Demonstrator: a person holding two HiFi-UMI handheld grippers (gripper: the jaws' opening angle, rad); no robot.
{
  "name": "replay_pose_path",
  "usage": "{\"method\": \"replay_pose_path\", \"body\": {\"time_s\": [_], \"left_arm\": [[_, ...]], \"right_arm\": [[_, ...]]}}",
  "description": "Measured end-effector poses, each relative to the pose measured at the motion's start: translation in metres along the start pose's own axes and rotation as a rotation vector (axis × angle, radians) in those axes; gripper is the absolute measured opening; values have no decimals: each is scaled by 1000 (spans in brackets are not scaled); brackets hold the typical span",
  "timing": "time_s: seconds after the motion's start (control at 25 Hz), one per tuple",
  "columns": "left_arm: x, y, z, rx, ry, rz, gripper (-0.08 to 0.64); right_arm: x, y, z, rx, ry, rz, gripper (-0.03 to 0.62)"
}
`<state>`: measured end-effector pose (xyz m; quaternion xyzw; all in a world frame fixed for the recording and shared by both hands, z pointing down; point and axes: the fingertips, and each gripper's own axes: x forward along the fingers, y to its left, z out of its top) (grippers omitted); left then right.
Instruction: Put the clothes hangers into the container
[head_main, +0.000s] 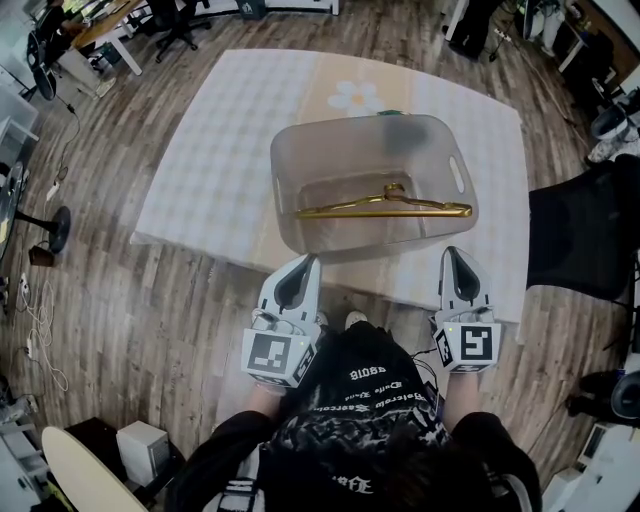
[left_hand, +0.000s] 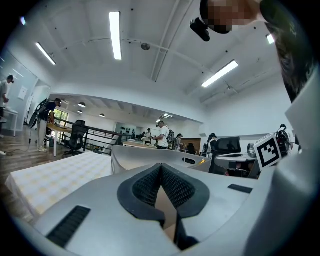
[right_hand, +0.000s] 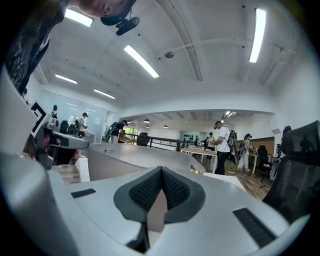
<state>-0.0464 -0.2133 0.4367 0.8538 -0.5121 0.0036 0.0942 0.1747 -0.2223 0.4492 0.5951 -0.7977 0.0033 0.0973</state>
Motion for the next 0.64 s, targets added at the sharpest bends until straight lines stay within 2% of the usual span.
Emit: {"method": "replay_pose_path", "body": {"time_s": [0.28, 0.44, 0.64], "left_arm": [[3, -5, -4, -2, 3, -14, 20], [4, -13, -2, -16, -11, -55, 20], [6, -19, -2, -1, -10, -70, 20]], "right_arm": [[0, -3, -5, -16, 17, 12, 8], [-2, 0, -9, -6, 23, 27, 8], [-4, -1, -9, -37, 29, 23, 7]]}}
